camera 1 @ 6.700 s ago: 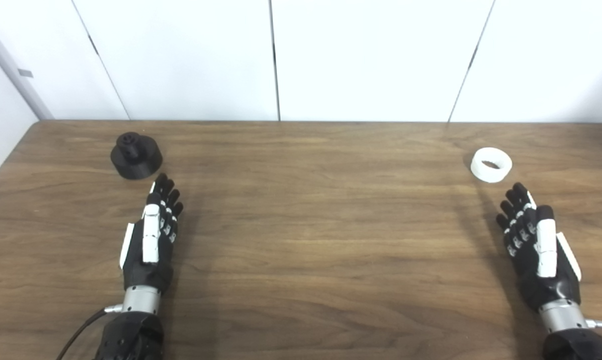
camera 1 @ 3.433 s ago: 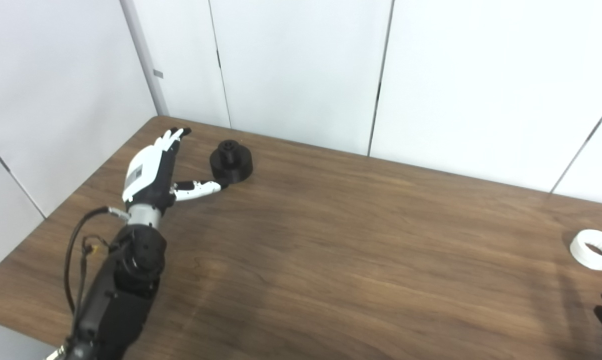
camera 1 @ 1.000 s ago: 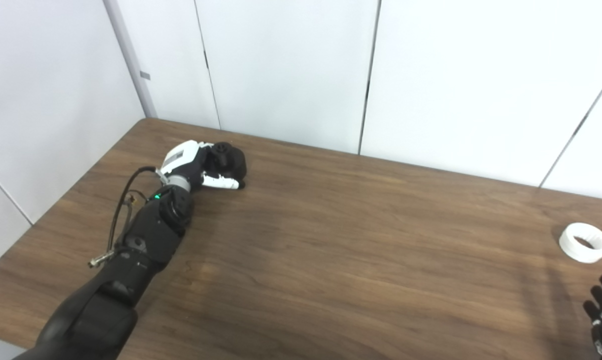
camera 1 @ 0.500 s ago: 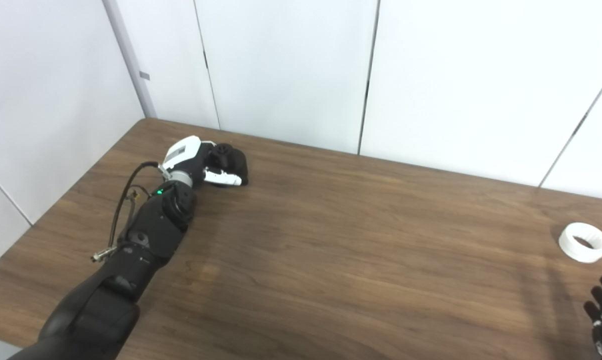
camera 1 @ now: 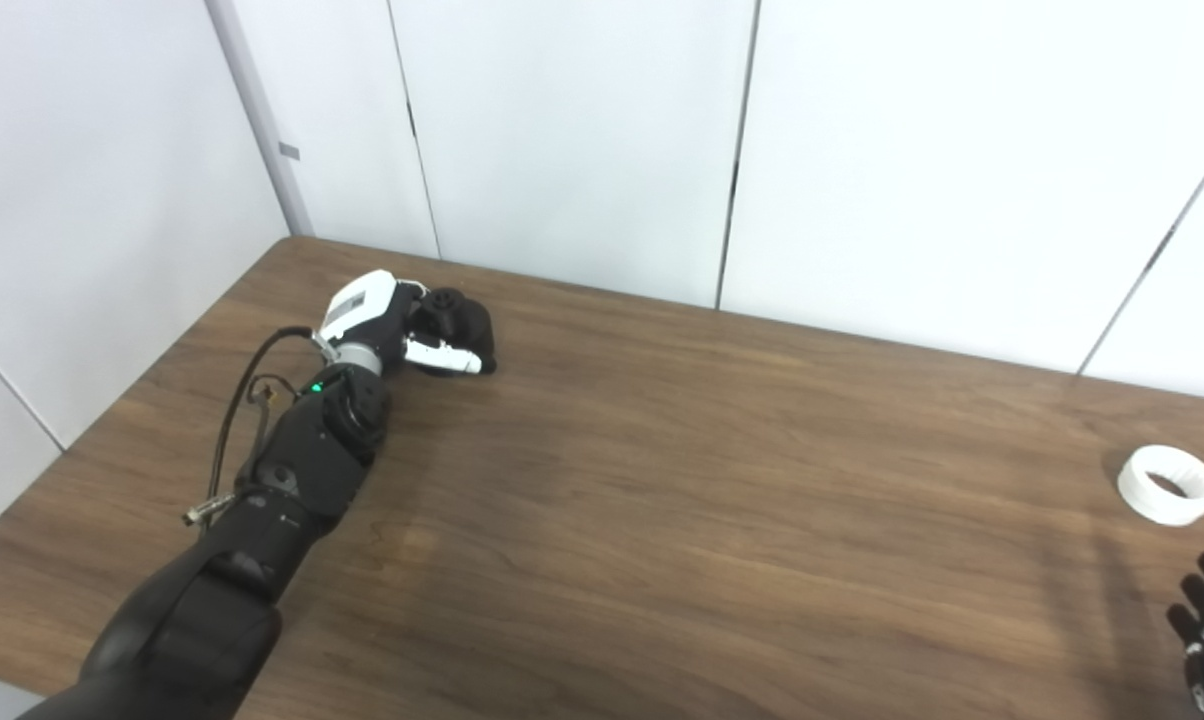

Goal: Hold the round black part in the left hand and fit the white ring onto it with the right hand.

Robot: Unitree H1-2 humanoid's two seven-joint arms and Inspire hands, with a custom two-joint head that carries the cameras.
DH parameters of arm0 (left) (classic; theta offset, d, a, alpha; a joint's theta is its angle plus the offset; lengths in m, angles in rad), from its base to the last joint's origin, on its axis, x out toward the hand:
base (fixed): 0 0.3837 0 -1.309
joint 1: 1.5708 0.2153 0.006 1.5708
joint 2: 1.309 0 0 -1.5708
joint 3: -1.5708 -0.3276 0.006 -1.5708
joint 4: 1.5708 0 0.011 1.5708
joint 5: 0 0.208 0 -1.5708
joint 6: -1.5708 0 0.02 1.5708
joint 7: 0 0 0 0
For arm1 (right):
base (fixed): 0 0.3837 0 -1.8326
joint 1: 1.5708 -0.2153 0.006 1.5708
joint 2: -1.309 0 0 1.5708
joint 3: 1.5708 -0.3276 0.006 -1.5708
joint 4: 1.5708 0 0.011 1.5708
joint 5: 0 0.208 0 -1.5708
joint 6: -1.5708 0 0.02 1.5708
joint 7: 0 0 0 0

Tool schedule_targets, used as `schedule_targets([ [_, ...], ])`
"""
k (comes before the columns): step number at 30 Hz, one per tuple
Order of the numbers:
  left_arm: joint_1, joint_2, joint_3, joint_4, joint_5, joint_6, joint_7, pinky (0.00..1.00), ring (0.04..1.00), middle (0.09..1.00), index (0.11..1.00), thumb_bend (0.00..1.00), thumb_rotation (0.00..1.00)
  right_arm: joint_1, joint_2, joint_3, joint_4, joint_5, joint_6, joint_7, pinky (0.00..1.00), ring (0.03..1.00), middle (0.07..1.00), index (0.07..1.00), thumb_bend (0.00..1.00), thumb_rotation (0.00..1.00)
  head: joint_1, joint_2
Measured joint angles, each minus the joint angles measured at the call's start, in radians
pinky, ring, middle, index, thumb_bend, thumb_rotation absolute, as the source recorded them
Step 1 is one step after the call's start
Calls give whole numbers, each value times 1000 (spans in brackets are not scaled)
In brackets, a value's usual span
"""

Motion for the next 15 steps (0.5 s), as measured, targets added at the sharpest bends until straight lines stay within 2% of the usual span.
schedule_targets([
  [1,0,-2,4,2,-6,-2,4,1000,977,866,525,920,171,0,0,0,1,2,-1,1,1000,1000,1000,1000,540,1000,0,0],
  [2,0,-3,7,5,-13,-5,9,1000,981,868,506,728,121,0,0,0,1,3,-2,1,1000,1000,1000,1000,541,1000,2,2],
  [4,-2,-5,11,10,-21,-12,16,1000,984,868,488,569,75,0,0,-2,1,5,-2,2,1000,1000,1000,1000,541,1000,3,3],
  [8,-8,-7,12,25,-30,-33,20,961,971,852,480,526,51,0,0,-3,2,8,-2,2,1000,1000,1000,1000,542,1000,3,3],
  [15,-6,-11,12,23,-32,-38,20,884,921,815,478,521,41,0,0,-3,1,8,-2,2,1000,1000,1000,1000,541,1000,3,12],
])
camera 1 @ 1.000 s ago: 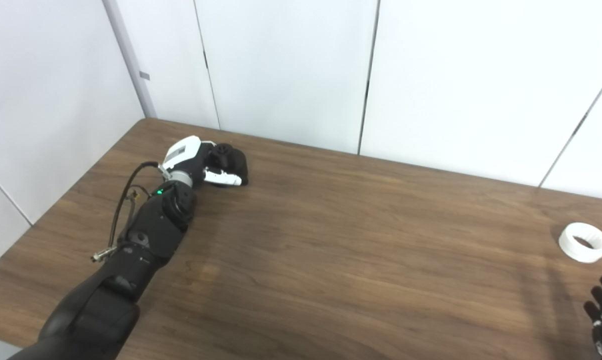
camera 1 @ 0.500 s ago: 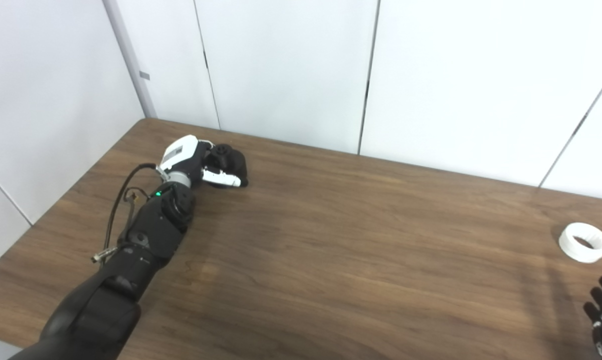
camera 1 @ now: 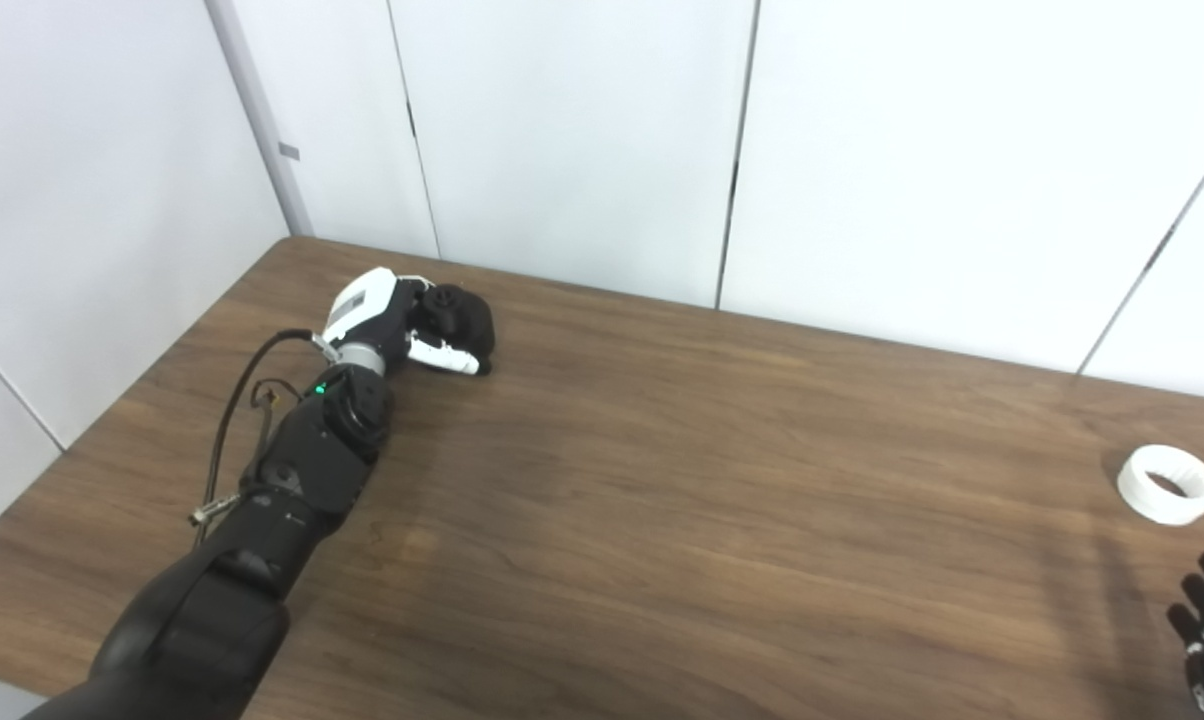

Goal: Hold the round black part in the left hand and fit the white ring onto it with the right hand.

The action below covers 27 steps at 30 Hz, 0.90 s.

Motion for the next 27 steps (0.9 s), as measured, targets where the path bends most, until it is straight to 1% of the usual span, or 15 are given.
schedule_targets([
  [4,0,0,-3,-2,1,0,0,842,901,808,479,520,41,0,0,-1,0,0,1,0,1000,1000,1000,1000,545,1000,-5,5],
  [6,4,1,-4,-10,1,1,-5,842,906,813,479,520,40,0,0,0,0,0,1,0,1000,1000,1000,1000,539,1000,-9,6],
  [7,10,3,-6,-27,1,3,-15,864,915,815,480,520,42,0,0,0,0,0,1,0,1000,1000,1000,1000,545,1000,-11,6],
  [10,17,9,-19,-58,1,11,-59,873,912,811,482,521,45,-1,1,1,0,-1,1,0,1000,1000,1000,1000,562,1000,-29,14],
  [14,42,21,-46,-143,4,47,-122,929,927,809,483,523,49,0,3,3,0,-15,0,-1,1000,1000,1000,1000,524,1000,-43,17],
  [18,85,22,-79,-235,14,38,-142,992,935,800,483,523,51,-1,4,4,0,-21,0,-1,1000,1000,1000,1000,536,1000,-49,20],
  [22,117,21,-102,-316,24,46,-173,1000,949,829,483,524,53,-1,5,5,2,-22,-3,0,1000,1000,1000,1000,537,1000,-61,23],
  [24,131,21,-116,-357,41,53,-189,1000,947,836,483,524,53,-1,6,6,10,-22,-20,0,1000,1000,1000,1000,533,1000,-64,25],
  [27,162,20,-135,-438,50,56,-230,1000,950,826,483,522,51,-1,6,10,17,-36,-30,-1,1000,1000,1000,1000,542,1000,-71,26],
])
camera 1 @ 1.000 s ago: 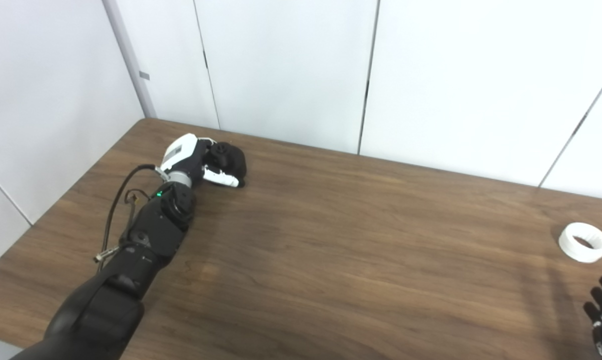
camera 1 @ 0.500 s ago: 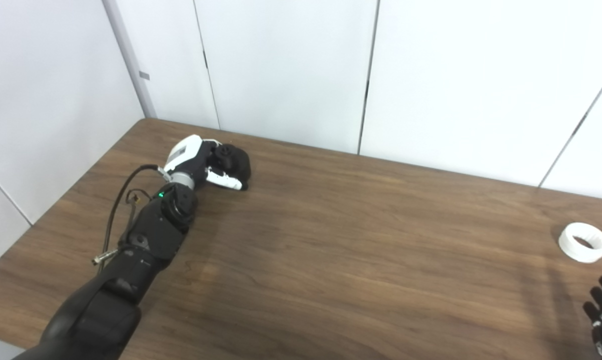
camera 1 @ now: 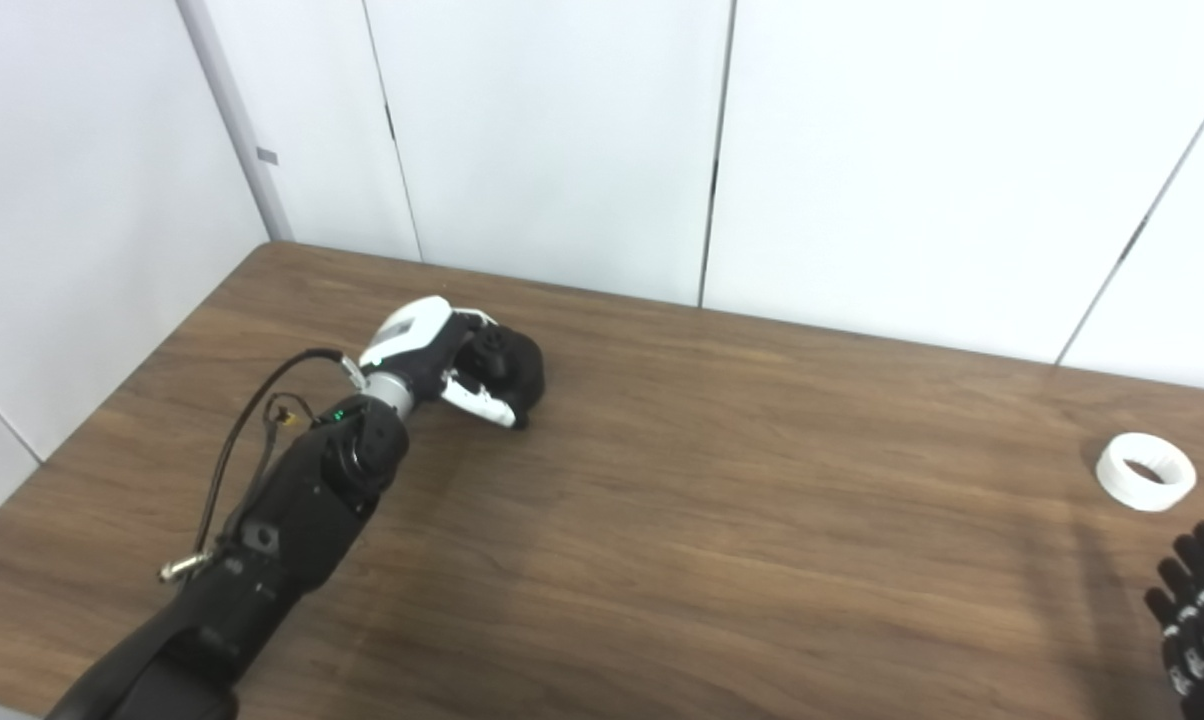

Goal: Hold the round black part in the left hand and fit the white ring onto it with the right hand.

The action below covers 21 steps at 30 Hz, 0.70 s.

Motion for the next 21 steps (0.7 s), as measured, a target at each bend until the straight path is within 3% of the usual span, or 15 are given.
schedule_targets([
  [7,122,-8,-31,-276,7,40,-125,1000,970,846,483,523,52,0,9,7,1,-19,0,-2,1000,1000,1000,1000,551,1000,-34,6],
  [12,189,-46,-65,-435,10,74,-212,1000,978,856,483,523,54,-1,13,16,4,-28,-1,-2,1000,1000,1000,1000,578,1000,-57,11],
  [16,224,-87,-108,-510,33,70,-255,1000,959,843,482,524,56,0,17,29,4,-32,-1,-2,1000,1000,1000,1000,589,1000,-89,24],
  [21,270,-114,-126,-558,56,47,-260,1000,961,843,481,523,56,-1,20,34,4,-37,0,-7,1000,1000,1000,1000,625,1000,-129,46],
])
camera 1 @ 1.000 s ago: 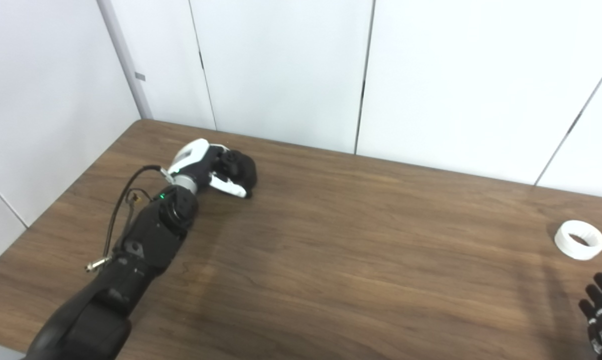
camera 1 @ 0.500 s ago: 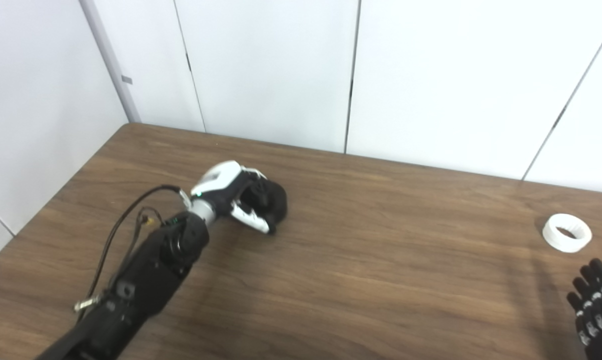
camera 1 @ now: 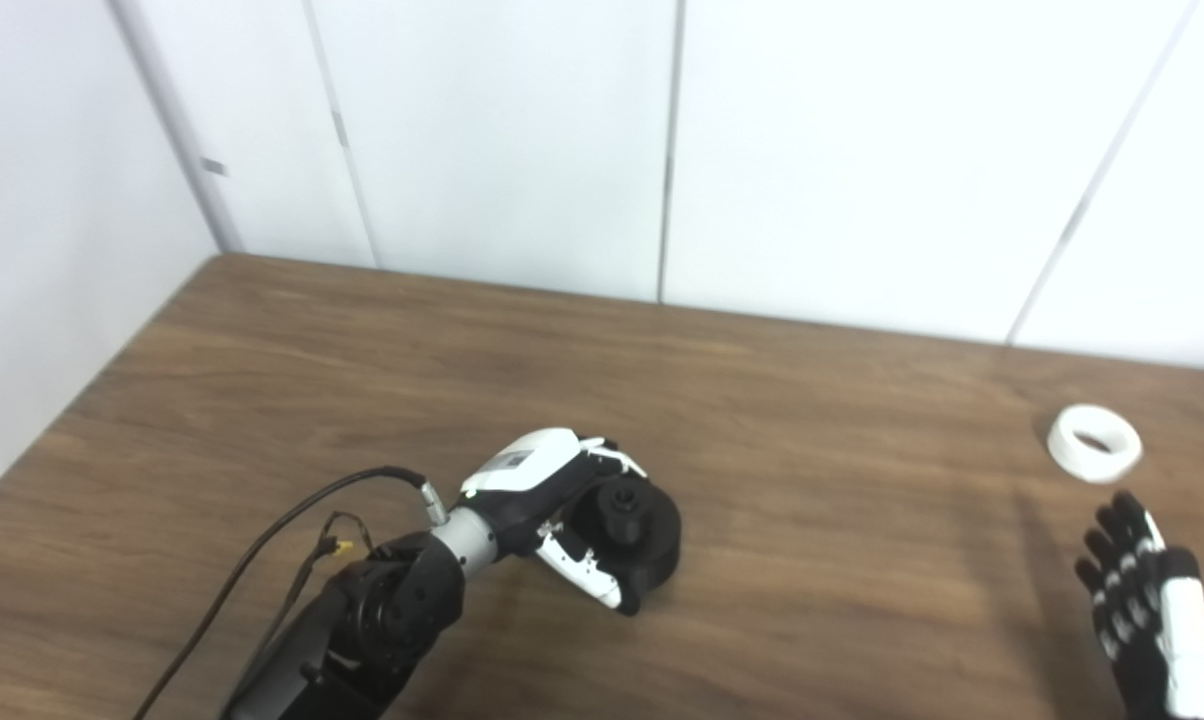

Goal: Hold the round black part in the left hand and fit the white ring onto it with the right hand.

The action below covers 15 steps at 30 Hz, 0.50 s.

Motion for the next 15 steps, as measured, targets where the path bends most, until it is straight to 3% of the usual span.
schedule_targets([
  [8,50,-16,-51,-87,56,-25,-53,1000,970,851,481,523,56,-2,7,24,0,-18,0,-21,1000,1000,1000,1000,626,1000,-90,40],
  [15,59,-28,-85,-126,80,-32,-106,1000,963,837,481,524,56,-6,12,49,-1,-20,7,-43,1000,1000,1000,1000,624,1000,-127,66],
])
